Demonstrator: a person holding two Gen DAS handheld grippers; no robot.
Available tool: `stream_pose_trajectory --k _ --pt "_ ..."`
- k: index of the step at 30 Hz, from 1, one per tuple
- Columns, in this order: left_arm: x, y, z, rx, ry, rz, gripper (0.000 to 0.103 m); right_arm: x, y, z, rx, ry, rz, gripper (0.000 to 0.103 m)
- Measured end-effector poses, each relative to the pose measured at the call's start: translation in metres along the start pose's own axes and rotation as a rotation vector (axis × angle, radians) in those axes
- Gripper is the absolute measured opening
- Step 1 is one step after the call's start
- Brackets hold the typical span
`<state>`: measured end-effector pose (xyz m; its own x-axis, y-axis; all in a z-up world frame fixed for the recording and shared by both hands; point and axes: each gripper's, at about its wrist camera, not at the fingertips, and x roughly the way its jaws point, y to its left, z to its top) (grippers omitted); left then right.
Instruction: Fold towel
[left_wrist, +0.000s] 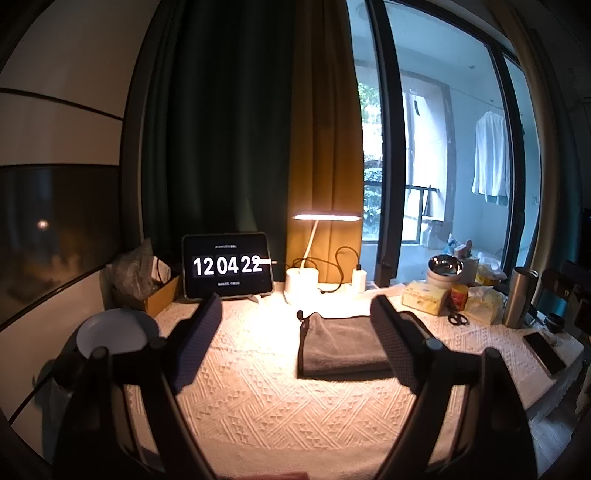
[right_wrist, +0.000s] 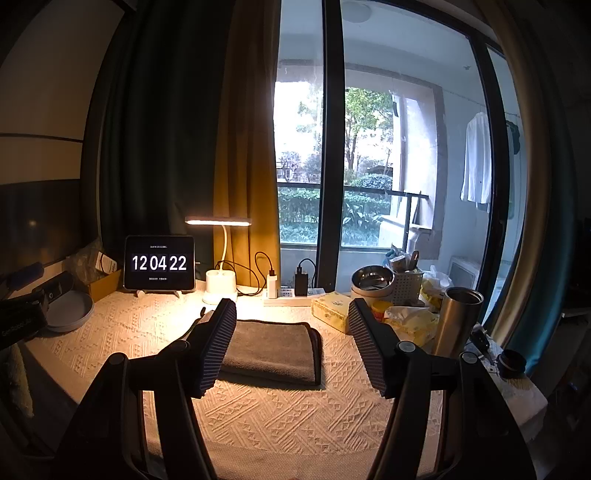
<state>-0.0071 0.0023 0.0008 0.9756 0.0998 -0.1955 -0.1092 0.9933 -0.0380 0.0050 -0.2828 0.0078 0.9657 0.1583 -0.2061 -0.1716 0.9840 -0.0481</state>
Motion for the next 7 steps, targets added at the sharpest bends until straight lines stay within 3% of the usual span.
stream_pose_trajectory --k 7 --pt "0.01 -0.004 -0.002 0.022 0.016 0.001 0.083 0.007 -0.002 -0.001 0.007 0.01 0.01 0.066"
